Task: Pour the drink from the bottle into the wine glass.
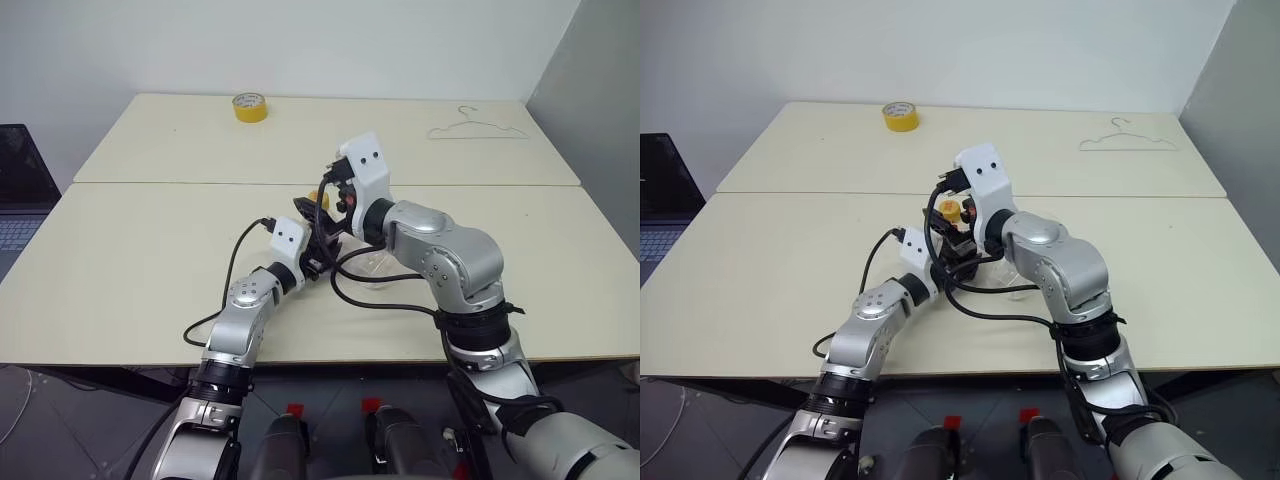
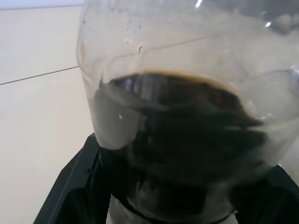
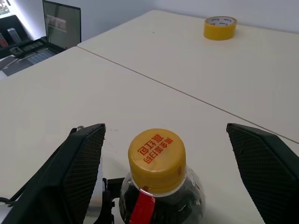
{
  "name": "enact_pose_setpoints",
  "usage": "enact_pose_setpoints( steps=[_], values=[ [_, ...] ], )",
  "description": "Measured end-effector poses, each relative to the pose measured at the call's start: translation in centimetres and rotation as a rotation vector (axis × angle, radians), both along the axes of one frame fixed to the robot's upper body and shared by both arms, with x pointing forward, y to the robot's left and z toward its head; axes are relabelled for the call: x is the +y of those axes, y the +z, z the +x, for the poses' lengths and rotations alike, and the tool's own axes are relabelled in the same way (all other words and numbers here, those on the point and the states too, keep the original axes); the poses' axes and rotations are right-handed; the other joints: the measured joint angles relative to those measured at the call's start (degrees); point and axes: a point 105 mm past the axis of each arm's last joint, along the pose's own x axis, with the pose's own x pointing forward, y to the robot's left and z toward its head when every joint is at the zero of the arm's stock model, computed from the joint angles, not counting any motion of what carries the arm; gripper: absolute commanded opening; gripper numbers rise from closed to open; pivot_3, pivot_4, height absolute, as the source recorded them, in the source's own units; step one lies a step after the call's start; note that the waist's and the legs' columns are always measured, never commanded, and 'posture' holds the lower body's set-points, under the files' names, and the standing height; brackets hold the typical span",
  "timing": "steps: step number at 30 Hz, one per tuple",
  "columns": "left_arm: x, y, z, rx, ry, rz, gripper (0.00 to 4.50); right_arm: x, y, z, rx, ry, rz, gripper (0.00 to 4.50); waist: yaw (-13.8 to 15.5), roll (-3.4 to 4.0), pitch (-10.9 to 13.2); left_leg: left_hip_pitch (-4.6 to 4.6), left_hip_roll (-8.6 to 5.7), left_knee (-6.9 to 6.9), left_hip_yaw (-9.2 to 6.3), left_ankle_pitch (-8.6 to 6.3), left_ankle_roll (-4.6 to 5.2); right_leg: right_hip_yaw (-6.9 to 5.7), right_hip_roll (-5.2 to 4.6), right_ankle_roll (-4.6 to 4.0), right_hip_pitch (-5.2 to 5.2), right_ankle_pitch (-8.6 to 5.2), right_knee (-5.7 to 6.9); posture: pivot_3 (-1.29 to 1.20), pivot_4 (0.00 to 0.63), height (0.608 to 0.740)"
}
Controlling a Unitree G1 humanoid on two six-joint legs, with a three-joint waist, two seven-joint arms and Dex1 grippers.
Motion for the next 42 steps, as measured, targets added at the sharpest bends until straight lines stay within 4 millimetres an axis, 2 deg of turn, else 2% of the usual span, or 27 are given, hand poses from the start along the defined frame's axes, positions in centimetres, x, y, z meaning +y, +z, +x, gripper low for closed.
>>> enact_pose_setpoints(
  steps=[6, 8, 11, 21, 24, 34, 35, 42],
  values=[
    [0.0, 0.0, 0.0, 0.000, 0.001, 0.000, 3.07, 0.2, 0.3, 0.0, -0.012, 0.002, 0.016, 1.37, -0.02, 0.00, 0.00, -0.01, 0.01, -0.01, 0.01, 0.00, 0.00, 0.01, 0.00, 0.00, 0.00, 0.00, -0.06, 0.00, 0.150, 0.740],
    [0.0, 0.0, 0.0, 0.000, 0.002, 0.001, 3.07, 0.2, 0.5, 0.0, -0.024, 0.001, 0.021, 1.09, -0.03, 0.00, 0.00, 0.00, 0.01, -0.02, 0.00, 0.00, 0.00, 0.00, 0.00, 0.00, 0.00, 0.00, -0.06, 0.00, 0.150, 0.740],
    [0.0, 0.0, 0.0, 0.001, 0.003, 0.001, 3.07, -0.2, 0.7, 0.3, -0.039, 0.001, 0.019, 0.12, -0.05, 0.00, -0.01, 0.00, 0.02, -0.03, 0.01, 0.00, 0.00, 0.00, 0.00, 0.00, 0.00, -0.01, -0.10, 0.00, 0.150, 0.740],
    [0.1, 0.0, -0.2, -0.005, 0.001, 0.001, 3.07, -0.8, 0.9, 1.5, -0.080, 0.071, -0.019, 0.05, -0.06, 0.07, -0.10, -0.01, 0.03, -0.40, 0.07, 0.02, 0.03, 0.02, 0.00, 0.01, 0.04, 0.00, -0.59, 0.00, 0.150, 0.740],
    [0.2, 0.1, -0.3, -0.011, 0.003, 0.001, 3.07, -0.9, 1.0, 1.5, -0.055, 0.080, 0.009, 0.65, -0.05, 0.07, -0.11, -0.03, 0.03, -0.50, 0.06, 0.01, 0.03, 0.01, 0.00, 0.02, 0.01, 0.01, -0.58, 0.00, 0.150, 0.740],
    [0.3, 0.1, -0.5, -0.015, 0.016, -0.001, 3.07, -0.5, 1.5, 0.0, -0.004, 0.117, 0.015, 4.27, -0.19, 0.07, -0.11, -0.04, 0.04, -0.56, 0.06, 0.01, 0.02, 0.00, 0.00, 0.02, -0.01, 0.01, -0.62, 0.00, 0.150, 0.740],
    [0.3, 0.1, -0.6, -0.014, 0.015, 0.000, 3.07, -0.5, 1.5, -0.1, -0.001, 0.106, 0.007, 4.46, -0.20, 0.07, -0.11, -0.03, 0.05, -0.56, 0.06, 0.01, 0.02, 0.00, 0.00, 0.02, -0.01, 0.01, -0.62, 0.00, 0.150, 0.740],
    [0.2, 0.1, -0.5, -0.013, 0.011, -0.001, 3.07, -0.2, -0.1, 0.3, 0.021, 0.034, -0.059, 4.46, -0.24, 0.07, -0.11, -0.05, 0.04, -0.57, 0.07, 0.01, 0.02, 0.01, 0.00, 0.01, -0.02, 0.01, -0.66, 0.00, 0.150, 0.740]
  ],
)
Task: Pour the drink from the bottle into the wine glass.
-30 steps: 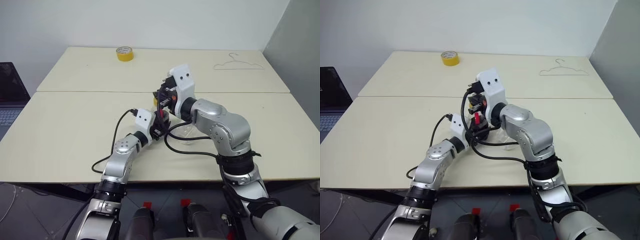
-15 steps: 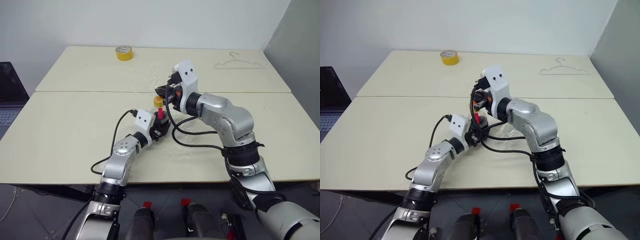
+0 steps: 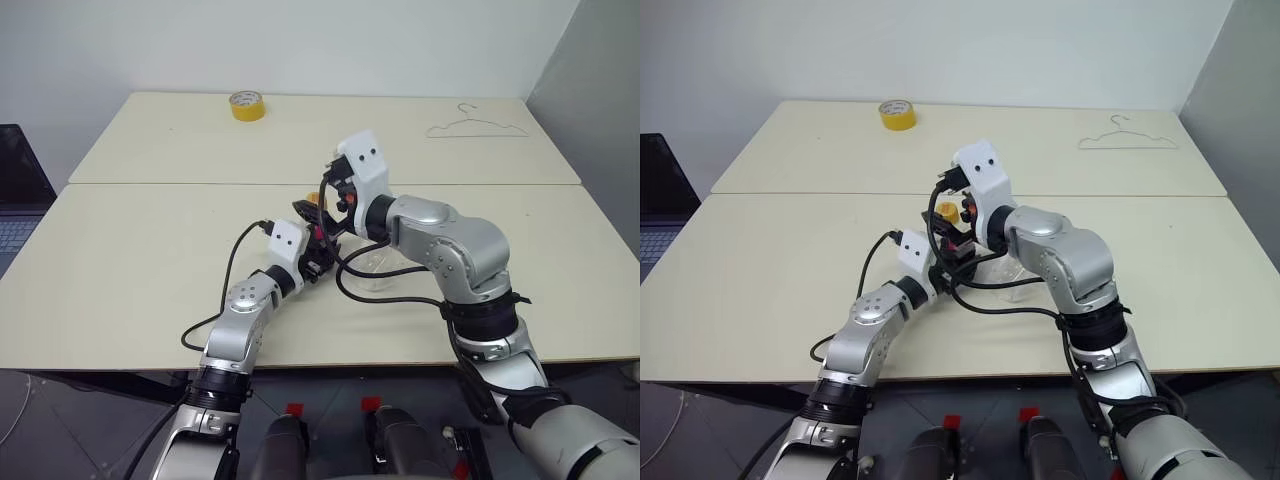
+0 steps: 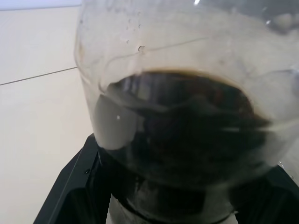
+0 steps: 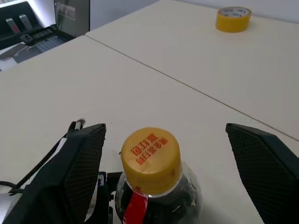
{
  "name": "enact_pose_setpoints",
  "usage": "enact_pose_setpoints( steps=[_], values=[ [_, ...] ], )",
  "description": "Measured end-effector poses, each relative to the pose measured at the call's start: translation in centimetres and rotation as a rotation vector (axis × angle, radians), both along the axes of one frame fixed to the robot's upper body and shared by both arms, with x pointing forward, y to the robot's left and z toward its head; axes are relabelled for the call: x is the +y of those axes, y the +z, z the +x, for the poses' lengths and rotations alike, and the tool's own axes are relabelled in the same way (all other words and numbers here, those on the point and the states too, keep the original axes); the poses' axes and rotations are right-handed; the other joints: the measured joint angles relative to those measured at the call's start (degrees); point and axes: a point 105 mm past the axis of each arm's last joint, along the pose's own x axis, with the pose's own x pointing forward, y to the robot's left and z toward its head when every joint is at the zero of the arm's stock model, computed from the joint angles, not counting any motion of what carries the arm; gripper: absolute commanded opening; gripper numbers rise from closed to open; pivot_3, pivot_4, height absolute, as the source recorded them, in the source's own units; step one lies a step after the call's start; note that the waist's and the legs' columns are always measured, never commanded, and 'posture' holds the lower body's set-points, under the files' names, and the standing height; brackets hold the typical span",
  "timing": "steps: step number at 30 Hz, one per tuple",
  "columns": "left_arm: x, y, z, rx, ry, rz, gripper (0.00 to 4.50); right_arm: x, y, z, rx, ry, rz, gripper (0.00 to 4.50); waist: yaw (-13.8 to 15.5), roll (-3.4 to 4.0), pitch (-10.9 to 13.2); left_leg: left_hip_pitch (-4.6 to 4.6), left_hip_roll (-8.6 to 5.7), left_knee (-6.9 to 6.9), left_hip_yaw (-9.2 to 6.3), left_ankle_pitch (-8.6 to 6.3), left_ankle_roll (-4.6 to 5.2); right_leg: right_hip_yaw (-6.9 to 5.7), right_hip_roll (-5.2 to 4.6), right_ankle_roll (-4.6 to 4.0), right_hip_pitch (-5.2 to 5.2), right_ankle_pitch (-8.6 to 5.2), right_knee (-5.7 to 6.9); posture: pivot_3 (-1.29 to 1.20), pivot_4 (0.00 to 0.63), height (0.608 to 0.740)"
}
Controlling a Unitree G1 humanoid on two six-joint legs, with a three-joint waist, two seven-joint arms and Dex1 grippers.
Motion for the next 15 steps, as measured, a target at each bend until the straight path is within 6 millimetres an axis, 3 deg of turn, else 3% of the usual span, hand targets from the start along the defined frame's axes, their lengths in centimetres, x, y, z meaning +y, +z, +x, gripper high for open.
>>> enact_pose_setpoints(
  steps=[2, 5, 12, 15],
  values=[
    [-0.01, -0.01, 0.01, 0.000, 0.000, 0.000, 3.07, 0.02, 0.03, 0.12, -0.005, -0.016, 0.000, 4.46, 0.00, 0.00, 0.00, 0.00, 0.00, 0.00, -0.01, 0.00, 0.00, 0.00, 0.00, 0.00, 0.00, 0.00, 0.00, 0.00, 0.150, 0.740],
    [-0.03, -0.01, 0.00, 0.001, -0.001, 0.000, 3.07, 0.09, 0.05, 0.17, -0.007, -0.022, 0.003, 3.87, 0.00, 0.00, 0.00, 0.00, 0.00, 0.00, 0.00, 0.00, 0.00, 0.00, 0.00, 0.00, 0.01, 0.00, -0.01, 0.00, 0.150, 0.740],
    [-0.03, 0.00, 0.02, 0.000, 0.001, -0.001, 3.07, 0.69, 0.04, -0.11, -0.004, 0.000, 0.011, 1.38, -0.02, 0.00, 0.00, -0.01, -0.01, 0.00, -0.01, 0.00, 0.00, -0.01, 0.00, 0.00, 0.01, 0.00, -0.02, 0.00, 0.150, 0.740],
    [-0.03, -0.01, 0.01, 0.000, 0.002, -0.001, 3.07, 0.72, 0.05, -0.07, -0.006, 0.003, 0.013, 1.30, -0.04, 0.00, 0.00, -0.02, 0.00, 0.00, -0.01, 0.00, 0.00, -0.01, 0.00, 0.00, 0.01, 0.00, -0.03, 0.00, 0.150, 0.740]
  ],
)
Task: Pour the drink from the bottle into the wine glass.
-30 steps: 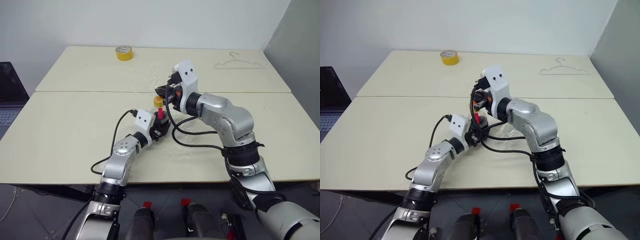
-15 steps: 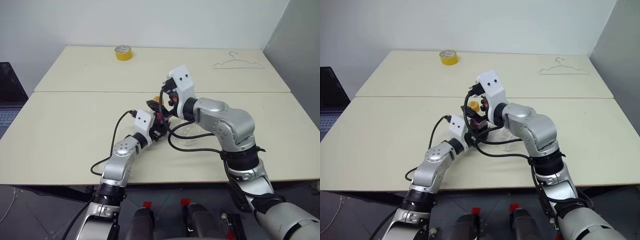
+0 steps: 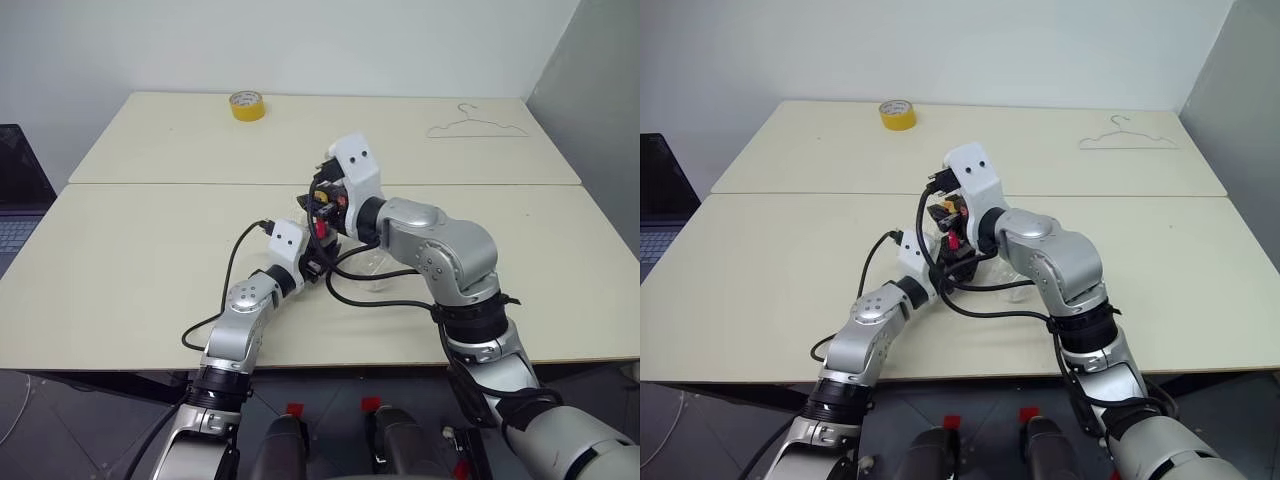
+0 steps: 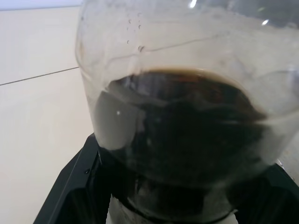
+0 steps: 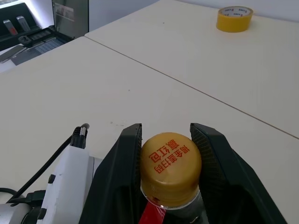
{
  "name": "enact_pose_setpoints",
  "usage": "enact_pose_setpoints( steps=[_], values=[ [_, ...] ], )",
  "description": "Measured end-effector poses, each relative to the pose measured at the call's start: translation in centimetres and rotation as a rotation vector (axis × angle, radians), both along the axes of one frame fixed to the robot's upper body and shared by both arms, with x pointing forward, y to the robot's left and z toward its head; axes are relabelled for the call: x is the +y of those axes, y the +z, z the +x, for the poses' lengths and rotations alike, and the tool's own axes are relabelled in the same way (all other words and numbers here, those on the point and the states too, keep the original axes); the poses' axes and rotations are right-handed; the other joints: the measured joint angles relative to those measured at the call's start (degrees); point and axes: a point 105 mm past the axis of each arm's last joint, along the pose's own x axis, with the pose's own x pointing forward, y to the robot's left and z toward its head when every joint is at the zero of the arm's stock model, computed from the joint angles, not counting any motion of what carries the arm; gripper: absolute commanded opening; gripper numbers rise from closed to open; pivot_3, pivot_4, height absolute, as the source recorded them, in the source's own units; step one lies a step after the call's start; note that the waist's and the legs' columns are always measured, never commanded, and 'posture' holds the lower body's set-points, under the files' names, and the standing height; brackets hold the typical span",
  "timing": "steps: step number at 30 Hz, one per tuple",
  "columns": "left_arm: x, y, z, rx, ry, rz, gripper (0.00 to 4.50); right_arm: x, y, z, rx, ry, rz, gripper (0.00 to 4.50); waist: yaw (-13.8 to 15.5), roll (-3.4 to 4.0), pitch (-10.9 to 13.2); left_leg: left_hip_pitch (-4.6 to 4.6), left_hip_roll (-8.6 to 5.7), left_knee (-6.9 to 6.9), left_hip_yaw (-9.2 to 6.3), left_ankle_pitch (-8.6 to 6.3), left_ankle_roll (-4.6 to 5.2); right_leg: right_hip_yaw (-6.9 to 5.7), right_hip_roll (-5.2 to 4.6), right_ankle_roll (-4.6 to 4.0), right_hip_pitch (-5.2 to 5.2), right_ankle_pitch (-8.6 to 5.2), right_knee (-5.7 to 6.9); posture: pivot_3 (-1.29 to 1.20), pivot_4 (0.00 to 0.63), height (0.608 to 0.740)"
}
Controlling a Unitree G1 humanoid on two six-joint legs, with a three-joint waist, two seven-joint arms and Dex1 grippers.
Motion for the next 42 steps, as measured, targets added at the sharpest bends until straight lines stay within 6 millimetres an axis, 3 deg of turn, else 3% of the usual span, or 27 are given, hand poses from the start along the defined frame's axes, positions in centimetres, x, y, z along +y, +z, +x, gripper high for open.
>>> enact_pose_setpoints(
  steps=[8, 21, 27, 33, 34, 41, 42],
  values=[
    [0.0, 0.0, 0.0, 0.003, -0.001, 0.001, 3.07, -0.3, -0.3, 0.6, -0.054, 0.178, -0.030, 1.30, -0.18, 0.00, 0.00, 0.01, -0.02, 0.01, 0.01, 0.00, 0.00, -0.02, 0.00, 0.00, 0.02, 0.00, -0.03, 0.00, 0.150, 0.740],
    [0.1, -0.1, -0.8, 0.000, -0.001, 0.020, 3.07, -1.3, -0.2, 1.4, -0.167, 0.790, -0.201, 1.30, -0.20, 0.01, 0.01, 0.02, -0.05, -0.12, -0.01, -0.02, -0.03, -0.07, 0.01, 0.24, 0.02, 0.14, -0.03, 0.00, 0.150, 0.740],
    [0.3, -0.2, -1.1, 0.012, 0.017, 0.019, 3.07, -0.8, -0.2, 1.6, -0.185, 0.884, -0.247, 1.30, -0.33, 0.02, 0.01, 0.06, -0.03, -0.13, 0.00, -0.06, -0.05, -0.05, 0.00, 0.22, 0.02, 0.13, -0.01, 0.00, 0.150, 0.740],
    [0.3, -0.2, -1.0, 0.019, 0.026, 0.018, 3.07, -0.6, -0.2, 2.0, -0.179, 0.870, -0.224, 1.30, -0.67, 0.02, 0.01, 0.08, -0.03, -0.11, 0.01, -0.06, -0.05, -0.02, 0.01, 0.20, 0.03, 0.12, 0.04, 0.00, 0.150, 0.740],
    [0.3, -0.2, -1.0, 0.019, 0.024, 0.018, 3.07, -0.6, -0.2, 2.1, -0.171, 0.863, -0.215, 2.02, -0.68, 0.02, 0.01, 0.08, -0.03, -0.12, 0.01, -0.06, -0.05, -0.03, 0.01, 0.20, 0.03, 0.12, 0.04, 0.00, 0.150, 0.740],
    [0.0, 0.1, -0.7, 0.017, 0.006, 0.015, 3.07, -1.7, 0.6, 2.7, -0.143, 0.797, -0.162, 4.42, -0.54, 0.03, 0.02, 0.04, -0.05, -0.13, -0.02, -0.09, -0.09, -0.04, 0.00, 0.23, 0.01, 0.14, 0.03, 0.00, 0.150, 0.740],
    [0.0, 0.1, -0.6, 0.019, 0.003, 0.016, 3.07, -1.8, 0.7, 2.6, -0.141, 0.796, -0.149, 4.47, -0.53, 0.03, 0.02, 0.04, -0.05, -0.12, -0.01, -0.09, -0.09, -0.04, 0.00, 0.24, 0.01, 0.15, 0.04, 0.00, 0.150, 0.740]
  ],
)
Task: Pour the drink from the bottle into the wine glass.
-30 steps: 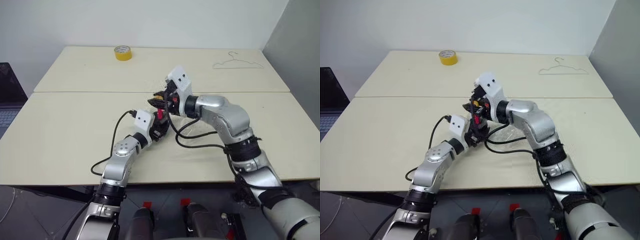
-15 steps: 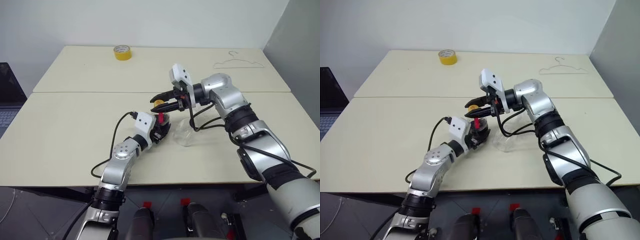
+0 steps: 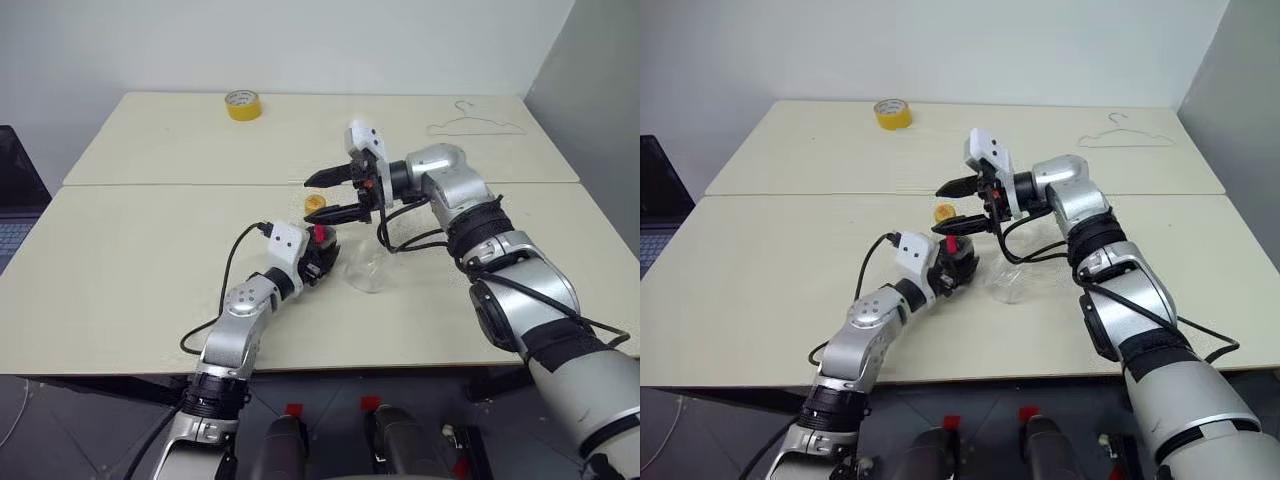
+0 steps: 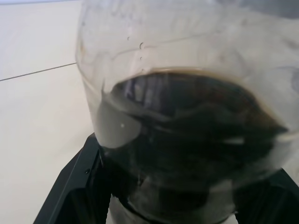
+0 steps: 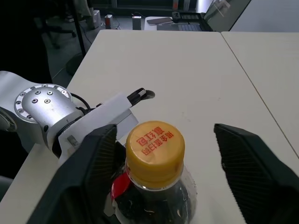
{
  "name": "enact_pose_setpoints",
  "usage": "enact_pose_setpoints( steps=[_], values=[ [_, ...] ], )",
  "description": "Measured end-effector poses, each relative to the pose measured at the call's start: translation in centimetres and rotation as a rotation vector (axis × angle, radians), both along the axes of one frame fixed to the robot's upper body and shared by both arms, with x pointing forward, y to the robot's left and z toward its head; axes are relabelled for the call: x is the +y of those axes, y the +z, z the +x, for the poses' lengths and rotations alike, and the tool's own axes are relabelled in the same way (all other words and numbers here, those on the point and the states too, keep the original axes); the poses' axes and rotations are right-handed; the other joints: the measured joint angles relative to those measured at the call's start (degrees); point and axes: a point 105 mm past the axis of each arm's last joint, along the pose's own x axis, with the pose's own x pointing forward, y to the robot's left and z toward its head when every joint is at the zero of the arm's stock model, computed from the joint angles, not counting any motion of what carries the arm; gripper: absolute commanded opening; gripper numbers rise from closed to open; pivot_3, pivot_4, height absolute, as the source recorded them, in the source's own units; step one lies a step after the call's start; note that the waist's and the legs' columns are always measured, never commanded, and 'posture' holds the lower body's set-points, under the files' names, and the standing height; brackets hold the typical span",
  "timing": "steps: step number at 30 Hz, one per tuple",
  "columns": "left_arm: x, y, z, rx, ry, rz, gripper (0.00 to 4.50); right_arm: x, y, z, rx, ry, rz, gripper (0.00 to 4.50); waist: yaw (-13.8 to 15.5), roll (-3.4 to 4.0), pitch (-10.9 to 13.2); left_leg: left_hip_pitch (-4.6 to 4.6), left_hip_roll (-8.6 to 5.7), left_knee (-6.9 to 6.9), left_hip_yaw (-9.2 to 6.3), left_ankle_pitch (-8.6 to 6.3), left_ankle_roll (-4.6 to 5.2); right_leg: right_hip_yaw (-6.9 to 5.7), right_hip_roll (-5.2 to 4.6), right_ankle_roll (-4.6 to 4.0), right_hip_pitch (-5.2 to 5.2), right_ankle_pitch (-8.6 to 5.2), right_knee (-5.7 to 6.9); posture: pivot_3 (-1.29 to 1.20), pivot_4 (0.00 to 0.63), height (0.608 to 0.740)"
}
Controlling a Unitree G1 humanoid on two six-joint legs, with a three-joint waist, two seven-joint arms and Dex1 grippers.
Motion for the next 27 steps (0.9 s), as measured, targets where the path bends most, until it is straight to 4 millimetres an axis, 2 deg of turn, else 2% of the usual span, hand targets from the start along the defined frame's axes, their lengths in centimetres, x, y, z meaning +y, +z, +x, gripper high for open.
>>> enact_pose_setpoints(
  steps=[6, 12, 16, 20, 27],
  values=[
    [-0.3, 0.0, 0.3, 0.006, -0.015, -0.002, 3.07, -0.6, 1.6, -0.8, -0.017, -0.035, 0.095, 4.47, 0.51, 0.00, 0.00, 0.00, -0.01, 0.12, -0.01, 0.00, 0.00, 0.01, 0.00, 0.02, 0.03, 0.01, 0.05, 0.00, 0.150, 0.740],
    [-0.4, -0.1, 0.3, 0.006, -0.017, -0.005, 3.07, -0.6, 3.3, -0.3, -0.042, -0.348, 0.243, 4.47, 0.77, 0.04, -0.03, 0.01, 0.02, 0.10, -0.01, 0.00, 0.00, 0.02, -0.01, 0.00, 0.00, 0.00, 0.08, 0.00, 0.150, 0.740],
    [-0.5, -0.2, 0.2, 0.009, -0.018, -0.009, 3.07, -1.1, 2.6, -0.5, 0.060, -0.537, 0.305, 4.47, 0.89, 0.05, -0.05, -0.01, 0.02, 0.09, 0.01, 0.00, 0.00, 0.06, -0.09, 0.00, 0.00, 0.00, 0.06, 0.00, 0.150, 0.740],
    [-0.5, -0.3, 0.2, 0.010, -0.017, -0.010, 3.07, -1.6, 1.8, -1.4, 0.100, -0.659, 0.251, 4.47, 0.86, 0.11, -0.09, -0.01, 0.01, 0.09, 0.03, 0.00, 0.00, 0.06, -0.11, -0.05, -0.01, -0.03, 0.04, 0.00, 0.150, 0.740],
    [-0.4, -0.4, 0.3, 0.011, -0.014, -0.011, 3.07, 0.4, 1.2, -3.2, 0.089, -0.696, 0.210, 4.47, 0.79, 0.29, -0.32, 0.01, 0.00, 0.11, 0.01, 0.00, 0.00, 0.03, -0.02, -0.24, 0.01, -0.15, 0.04, 0.00, 0.150, 0.740]
  ],
)
